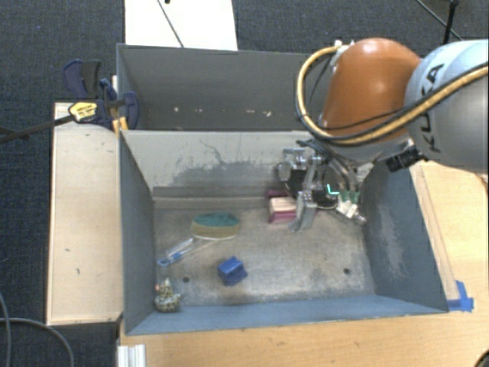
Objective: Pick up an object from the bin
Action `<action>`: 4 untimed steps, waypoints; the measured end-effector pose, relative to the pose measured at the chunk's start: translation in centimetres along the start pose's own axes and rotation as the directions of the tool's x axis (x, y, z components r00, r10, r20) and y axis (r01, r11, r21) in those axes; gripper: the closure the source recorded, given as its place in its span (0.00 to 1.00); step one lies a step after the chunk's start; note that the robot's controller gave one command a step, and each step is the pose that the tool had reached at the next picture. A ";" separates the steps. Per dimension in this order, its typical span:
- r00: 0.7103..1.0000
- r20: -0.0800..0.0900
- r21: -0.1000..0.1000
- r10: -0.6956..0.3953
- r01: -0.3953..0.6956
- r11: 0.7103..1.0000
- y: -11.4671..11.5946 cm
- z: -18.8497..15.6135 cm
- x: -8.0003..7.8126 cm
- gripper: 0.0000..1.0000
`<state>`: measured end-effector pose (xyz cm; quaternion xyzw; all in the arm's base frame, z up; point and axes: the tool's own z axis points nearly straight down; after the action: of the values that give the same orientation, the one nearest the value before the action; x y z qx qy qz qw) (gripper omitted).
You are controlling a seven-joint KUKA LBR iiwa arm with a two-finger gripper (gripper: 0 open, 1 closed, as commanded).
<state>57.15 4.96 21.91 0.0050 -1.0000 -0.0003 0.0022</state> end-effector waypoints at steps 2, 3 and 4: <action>0.994 0.024 0.001 -0.106 0.106 0.994 -6.4 14.6 -2.6 0.00; 0.857 0.011 0.006 -0.515 0.515 0.857 -5.6 8.8 -1.4 0.00; 0.583 0.000 0.003 -0.812 0.812 0.583 -12.3 11.3 5.5 0.00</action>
Offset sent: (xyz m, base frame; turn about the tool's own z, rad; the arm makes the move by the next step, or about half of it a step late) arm 0.0095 -0.0680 -0.0863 -0.0179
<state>51.71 -7.37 10.62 0.4611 -0.8874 -0.0001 0.0011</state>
